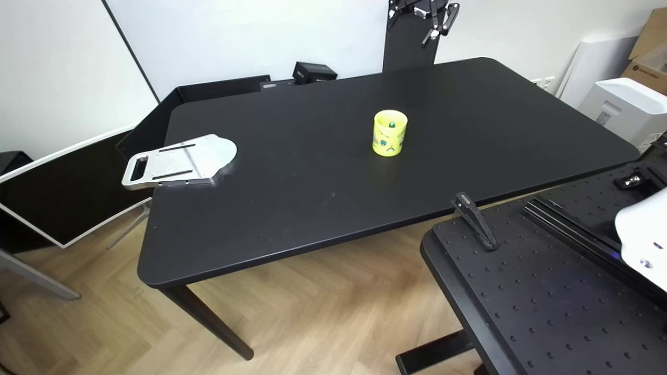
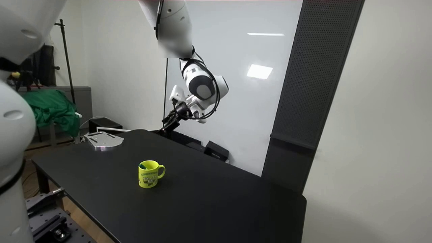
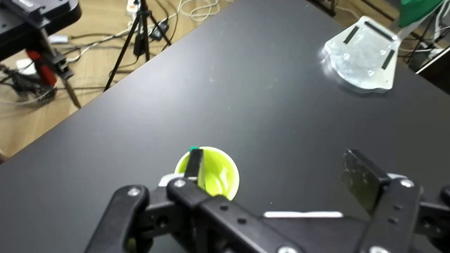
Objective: Pick the marker and put it in the cup
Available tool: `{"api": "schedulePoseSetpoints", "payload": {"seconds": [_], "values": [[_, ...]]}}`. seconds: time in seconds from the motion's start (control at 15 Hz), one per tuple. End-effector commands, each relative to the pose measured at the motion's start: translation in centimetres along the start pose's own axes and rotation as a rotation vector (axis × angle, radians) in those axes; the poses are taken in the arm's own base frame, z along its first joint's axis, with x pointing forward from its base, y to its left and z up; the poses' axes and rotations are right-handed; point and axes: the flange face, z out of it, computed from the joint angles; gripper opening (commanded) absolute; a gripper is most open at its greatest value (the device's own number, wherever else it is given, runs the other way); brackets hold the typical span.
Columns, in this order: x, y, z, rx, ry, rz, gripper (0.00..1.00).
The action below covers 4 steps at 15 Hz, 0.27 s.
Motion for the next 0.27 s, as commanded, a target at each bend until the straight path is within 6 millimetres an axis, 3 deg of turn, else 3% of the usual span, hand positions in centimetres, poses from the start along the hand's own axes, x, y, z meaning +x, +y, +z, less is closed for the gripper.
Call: {"api": "schedulePoseSetpoints", "payload": {"seconds": [0.0,0.2], "values": [[-0.4,0.2,-0.5,-0.036,0.04,-0.023,1.0],[-1.4,0.6,-1.2,-0.069,0.085,-0.048,1.0]]}}
